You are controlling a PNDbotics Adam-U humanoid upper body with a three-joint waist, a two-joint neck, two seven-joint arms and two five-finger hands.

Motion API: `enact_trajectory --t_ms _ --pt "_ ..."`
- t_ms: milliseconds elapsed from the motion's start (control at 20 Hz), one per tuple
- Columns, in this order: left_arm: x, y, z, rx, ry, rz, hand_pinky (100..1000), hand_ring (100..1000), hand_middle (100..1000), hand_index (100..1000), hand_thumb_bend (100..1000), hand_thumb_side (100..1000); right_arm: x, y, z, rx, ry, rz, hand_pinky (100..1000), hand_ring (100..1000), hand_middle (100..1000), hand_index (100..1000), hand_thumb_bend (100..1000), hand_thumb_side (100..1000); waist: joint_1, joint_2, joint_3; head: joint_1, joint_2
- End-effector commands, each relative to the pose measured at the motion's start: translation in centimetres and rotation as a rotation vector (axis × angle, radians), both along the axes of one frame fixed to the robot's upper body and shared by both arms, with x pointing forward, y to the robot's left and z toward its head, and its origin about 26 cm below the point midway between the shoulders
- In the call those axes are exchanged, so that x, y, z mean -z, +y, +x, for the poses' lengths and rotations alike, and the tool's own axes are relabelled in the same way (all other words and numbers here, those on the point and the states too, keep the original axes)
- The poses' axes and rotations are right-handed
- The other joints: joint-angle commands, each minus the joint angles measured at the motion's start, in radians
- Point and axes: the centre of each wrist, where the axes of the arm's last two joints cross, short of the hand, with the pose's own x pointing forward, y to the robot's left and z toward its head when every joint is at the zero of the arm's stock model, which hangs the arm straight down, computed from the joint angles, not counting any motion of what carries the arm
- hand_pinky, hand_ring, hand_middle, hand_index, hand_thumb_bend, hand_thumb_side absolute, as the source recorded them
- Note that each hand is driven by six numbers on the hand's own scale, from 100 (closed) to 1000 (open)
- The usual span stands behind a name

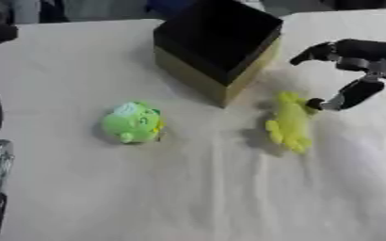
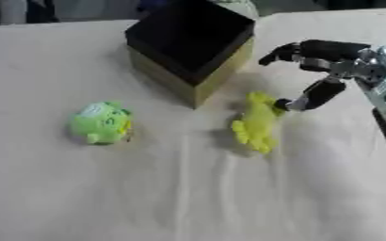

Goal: Pick up objects on the table and place them in the box.

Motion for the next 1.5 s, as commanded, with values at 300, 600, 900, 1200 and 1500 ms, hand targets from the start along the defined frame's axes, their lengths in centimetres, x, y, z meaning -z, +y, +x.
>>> enact_trajectory --t_ms 300,600,900,1200,1500 --pt "-0.9 0.3 -0.3 0.002 -0.018 0.039 704 634 636 696 100 780 -1.3 0.4 -0.1 -0.066 -0.037 -0.023 887 902 824 968 290 338 -0.003 -0.028 -0.002 0.002 0.015" --pt "-0.9 0.5 -0.4 -0.004 -0.007 0.048 704 635 637 696 100 780 -2.7 0.4 -0.5 -0.101 -0.071 0.057 879 892 803 955 264 371 -0.014 -0.041 -0.016 0.013 0.031" --pt "-0.7 0.7 -0.5 -0.012 0.007 0.059 704 635 637 695 100 779 -1.9 0.3 -0.4 -0.162 -0.007 0.057 884 892 803 958 235 392 -0.028 -0.054 -0.023 0.029 0.050" --pt "-0.6 0.7 -0.6 -0.014 0.020 0.068 704 638 637 695 100 781 -0.5 -0.2 -0.4 -0.198 0.073 0.033 886 902 817 963 245 398 -0.043 -0.065 -0.034 0.034 0.065" --pt "-0.7 0.7 -0.6 -0.012 0.018 0.069 704 640 638 695 100 780 0.9 -0.3 -0.5 -0.202 0.090 -0.020 886 916 831 965 276 402 -0.037 -0.063 -0.026 0.030 0.054"
